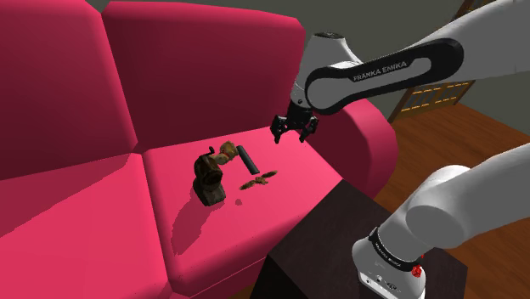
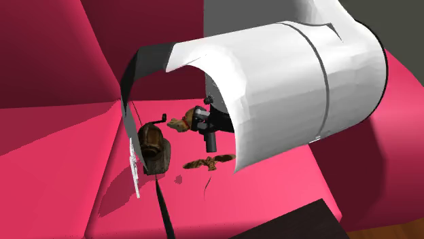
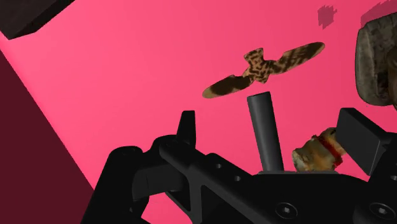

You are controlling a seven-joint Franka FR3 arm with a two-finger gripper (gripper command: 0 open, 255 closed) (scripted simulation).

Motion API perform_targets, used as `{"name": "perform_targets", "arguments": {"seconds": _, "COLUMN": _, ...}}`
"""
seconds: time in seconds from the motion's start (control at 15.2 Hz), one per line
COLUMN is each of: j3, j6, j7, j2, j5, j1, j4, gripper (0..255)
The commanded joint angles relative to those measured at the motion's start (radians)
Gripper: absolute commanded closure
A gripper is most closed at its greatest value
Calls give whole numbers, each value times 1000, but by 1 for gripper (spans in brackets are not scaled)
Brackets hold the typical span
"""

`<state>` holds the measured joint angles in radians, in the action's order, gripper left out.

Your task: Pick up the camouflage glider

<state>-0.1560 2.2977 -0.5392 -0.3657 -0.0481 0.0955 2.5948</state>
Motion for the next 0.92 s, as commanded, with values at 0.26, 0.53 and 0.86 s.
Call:
{"name": "perform_targets", "arguments": {"seconds": 0.26, "j3": -28, "j6": 212, "j7": -167, "j2": 244, "j5": -14, "j1": 29, "j4": -18, "gripper": 0}}
{"name": "perform_targets", "arguments": {"seconds": 0.53, "j3": -29, "j6": 337, "j7": -272, "j2": 413, "j5": -12, "j1": 39, "j4": -54, "gripper": 0}}
{"name": "perform_targets", "arguments": {"seconds": 0.86, "j3": -10, "j6": 471, "j7": -386, "j2": 628, "j5": -23, "j1": 31, "j4": -128, "gripper": 0}}
